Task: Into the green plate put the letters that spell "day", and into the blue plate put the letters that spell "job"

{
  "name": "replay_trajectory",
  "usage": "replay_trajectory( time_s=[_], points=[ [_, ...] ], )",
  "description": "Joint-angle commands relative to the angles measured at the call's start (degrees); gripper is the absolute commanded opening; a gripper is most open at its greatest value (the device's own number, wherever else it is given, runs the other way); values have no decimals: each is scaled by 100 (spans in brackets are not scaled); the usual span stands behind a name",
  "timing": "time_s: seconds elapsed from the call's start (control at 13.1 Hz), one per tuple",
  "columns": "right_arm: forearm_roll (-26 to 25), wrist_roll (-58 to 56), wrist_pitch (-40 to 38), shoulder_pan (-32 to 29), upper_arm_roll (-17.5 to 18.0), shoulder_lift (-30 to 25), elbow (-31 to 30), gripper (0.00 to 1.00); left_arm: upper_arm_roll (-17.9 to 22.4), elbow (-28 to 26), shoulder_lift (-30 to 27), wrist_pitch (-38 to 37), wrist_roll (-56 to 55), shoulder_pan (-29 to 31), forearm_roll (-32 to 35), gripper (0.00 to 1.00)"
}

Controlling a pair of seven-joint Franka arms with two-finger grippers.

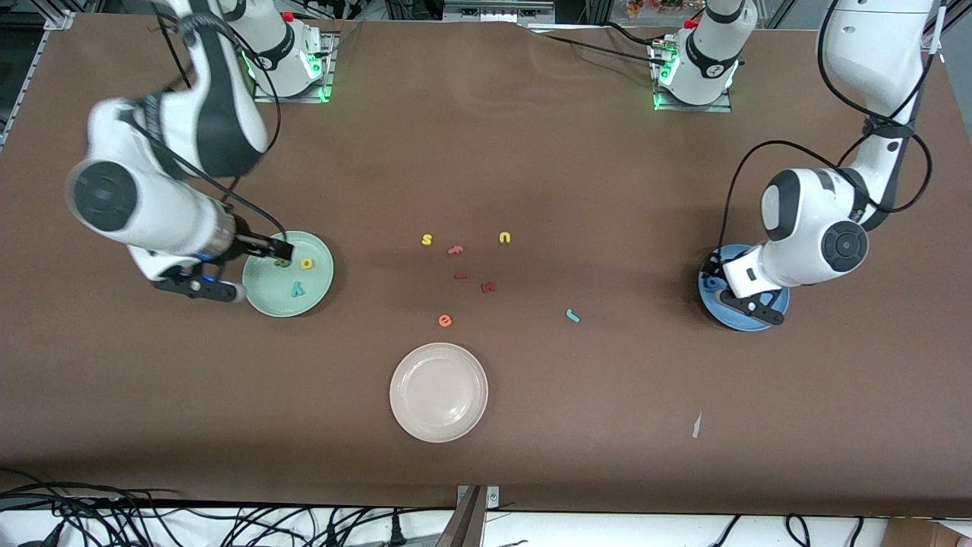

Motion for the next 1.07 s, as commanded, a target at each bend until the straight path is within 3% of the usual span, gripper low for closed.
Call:
replay_trajectory(
  time_s=[0.0, 0.15, 0.31, 0.54, 0.61, 0.77, 0.99],
  points=[
    [-33, -503, -1168, -17, -244, -24, 1000, 100, 6, 74, -16, 113, -19, -567, -1016, 59],
    [-59, -495, -1664, -17, -315, -24, 1458, 100, 6, 240, 150, 586, -211, -1067, -1809, 59],
    [-52, -530, -1648, -104, -385, -15, 1495, 100, 6, 442, 352, 834, -737, -1455, -2118, 58],
    [-52, -591, -955, -480, -70, -94, 1434, 100, 14, 1117, 721, 870, -1730, -1939, -2225, 58],
    [-42, -800, -866, -804, 201, -155, 1416, 100, 23, 1311, 844, 905, -1898, -2036, -2216, 58],
    [-42, -1380, -742, -1866, 1121, -261, 1390, 100, 23, 1410, 1107, 1386, -1979, -2133, -2216, 58],
    [-357, -1506, -541, -2860, 2072, -927, 532, 100, 32, 1550, 1460, 1960, -1944, -2291, -2173, 58]
  ],
)
